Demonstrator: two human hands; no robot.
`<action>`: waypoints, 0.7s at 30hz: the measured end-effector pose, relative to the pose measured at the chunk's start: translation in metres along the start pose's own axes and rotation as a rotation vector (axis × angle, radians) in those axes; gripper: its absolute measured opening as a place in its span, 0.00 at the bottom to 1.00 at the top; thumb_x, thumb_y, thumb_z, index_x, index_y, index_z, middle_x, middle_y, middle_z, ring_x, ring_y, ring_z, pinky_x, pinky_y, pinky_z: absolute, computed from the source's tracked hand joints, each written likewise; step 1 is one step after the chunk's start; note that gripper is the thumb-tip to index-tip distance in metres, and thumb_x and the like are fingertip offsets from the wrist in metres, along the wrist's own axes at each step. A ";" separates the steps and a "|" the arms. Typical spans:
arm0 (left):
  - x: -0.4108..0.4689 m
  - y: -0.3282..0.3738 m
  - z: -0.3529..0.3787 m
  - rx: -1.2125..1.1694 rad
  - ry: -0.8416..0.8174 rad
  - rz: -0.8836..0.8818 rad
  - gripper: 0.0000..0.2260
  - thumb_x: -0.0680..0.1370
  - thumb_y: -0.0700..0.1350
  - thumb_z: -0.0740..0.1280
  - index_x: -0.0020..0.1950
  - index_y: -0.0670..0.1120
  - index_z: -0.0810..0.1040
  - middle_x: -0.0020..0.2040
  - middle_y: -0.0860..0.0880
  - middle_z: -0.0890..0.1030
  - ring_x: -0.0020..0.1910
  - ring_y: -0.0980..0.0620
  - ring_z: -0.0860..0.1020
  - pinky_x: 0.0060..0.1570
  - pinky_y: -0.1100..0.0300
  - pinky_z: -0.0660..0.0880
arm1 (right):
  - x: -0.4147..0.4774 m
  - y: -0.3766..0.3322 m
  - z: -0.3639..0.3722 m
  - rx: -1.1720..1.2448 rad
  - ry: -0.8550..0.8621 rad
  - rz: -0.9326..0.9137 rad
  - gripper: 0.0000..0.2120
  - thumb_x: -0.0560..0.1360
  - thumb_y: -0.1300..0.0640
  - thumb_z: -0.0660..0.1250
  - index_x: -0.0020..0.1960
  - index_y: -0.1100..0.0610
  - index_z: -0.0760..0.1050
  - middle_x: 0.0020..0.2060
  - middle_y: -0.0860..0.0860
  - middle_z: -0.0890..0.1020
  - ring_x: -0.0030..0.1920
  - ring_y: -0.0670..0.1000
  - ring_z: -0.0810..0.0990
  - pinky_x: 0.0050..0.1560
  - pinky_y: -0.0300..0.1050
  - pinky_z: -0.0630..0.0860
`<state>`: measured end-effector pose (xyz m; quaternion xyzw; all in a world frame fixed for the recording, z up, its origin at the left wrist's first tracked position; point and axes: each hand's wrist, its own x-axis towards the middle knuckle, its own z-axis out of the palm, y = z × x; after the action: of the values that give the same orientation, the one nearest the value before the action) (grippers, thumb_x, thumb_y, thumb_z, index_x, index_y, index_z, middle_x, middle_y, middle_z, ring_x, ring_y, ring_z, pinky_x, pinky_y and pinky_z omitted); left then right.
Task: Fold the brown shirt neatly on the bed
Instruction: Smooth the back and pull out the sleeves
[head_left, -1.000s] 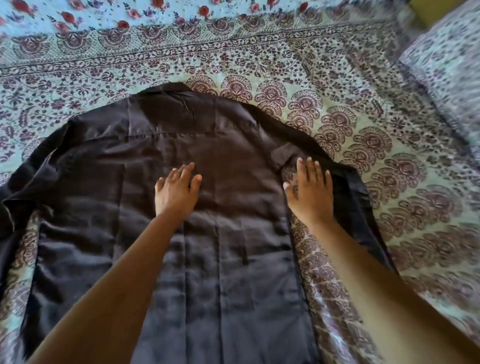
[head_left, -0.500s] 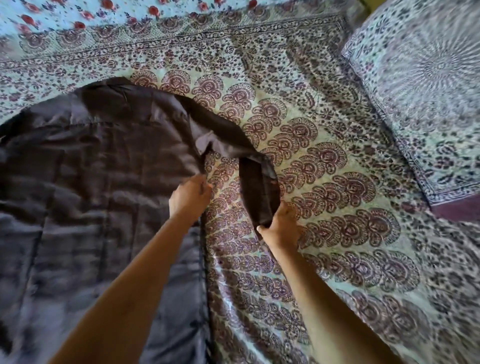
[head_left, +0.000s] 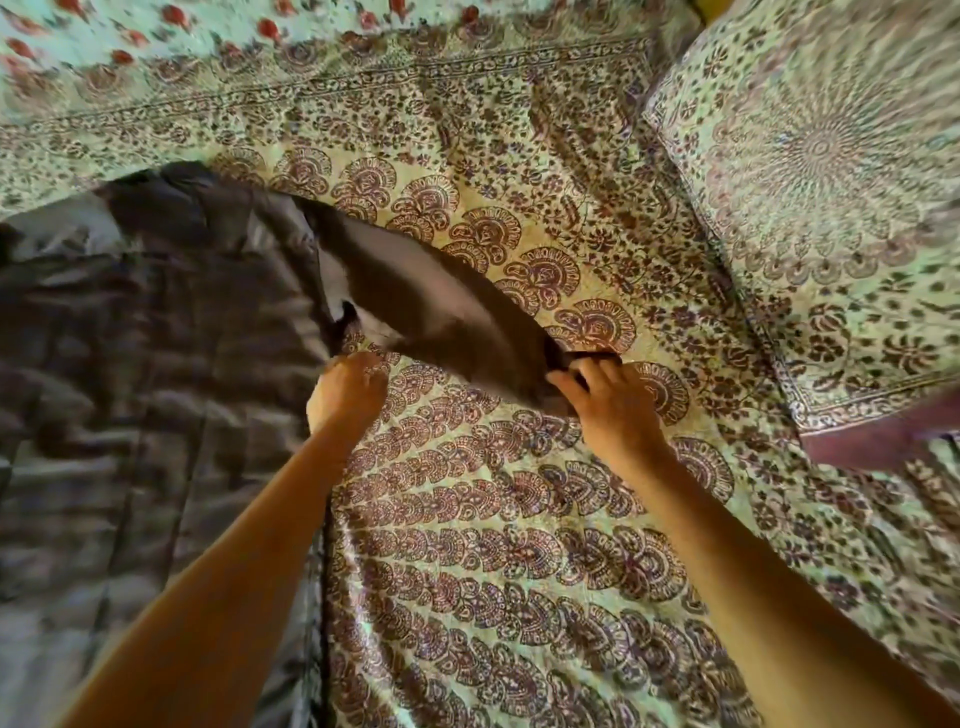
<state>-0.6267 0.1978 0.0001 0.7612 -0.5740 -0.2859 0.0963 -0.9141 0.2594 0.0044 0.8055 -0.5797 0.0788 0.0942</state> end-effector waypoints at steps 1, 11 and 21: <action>0.002 0.004 0.003 -0.003 0.011 -0.008 0.14 0.76 0.44 0.62 0.60 0.52 0.78 0.60 0.44 0.78 0.55 0.41 0.78 0.51 0.50 0.76 | -0.014 0.005 0.012 -0.010 -0.139 0.000 0.30 0.55 0.58 0.79 0.56 0.55 0.78 0.46 0.55 0.81 0.42 0.55 0.81 0.43 0.48 0.77; 0.032 0.033 0.036 0.026 0.088 0.169 0.12 0.76 0.43 0.62 0.57 0.49 0.79 0.58 0.45 0.79 0.56 0.42 0.77 0.53 0.49 0.75 | -0.016 0.026 0.031 0.318 0.083 0.925 0.23 0.75 0.45 0.58 0.61 0.61 0.71 0.56 0.59 0.77 0.53 0.57 0.76 0.49 0.49 0.73; 0.045 0.057 0.079 0.533 -0.386 0.366 0.29 0.78 0.57 0.60 0.75 0.61 0.50 0.78 0.49 0.44 0.76 0.43 0.48 0.71 0.42 0.53 | 0.003 0.029 0.037 1.035 -0.276 1.519 0.17 0.78 0.53 0.58 0.54 0.66 0.75 0.52 0.63 0.78 0.50 0.59 0.78 0.46 0.43 0.74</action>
<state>-0.7090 0.1524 -0.0521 0.5765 -0.7624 -0.2426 -0.1658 -0.9399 0.2389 -0.0289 0.1539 -0.8504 0.2715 -0.4236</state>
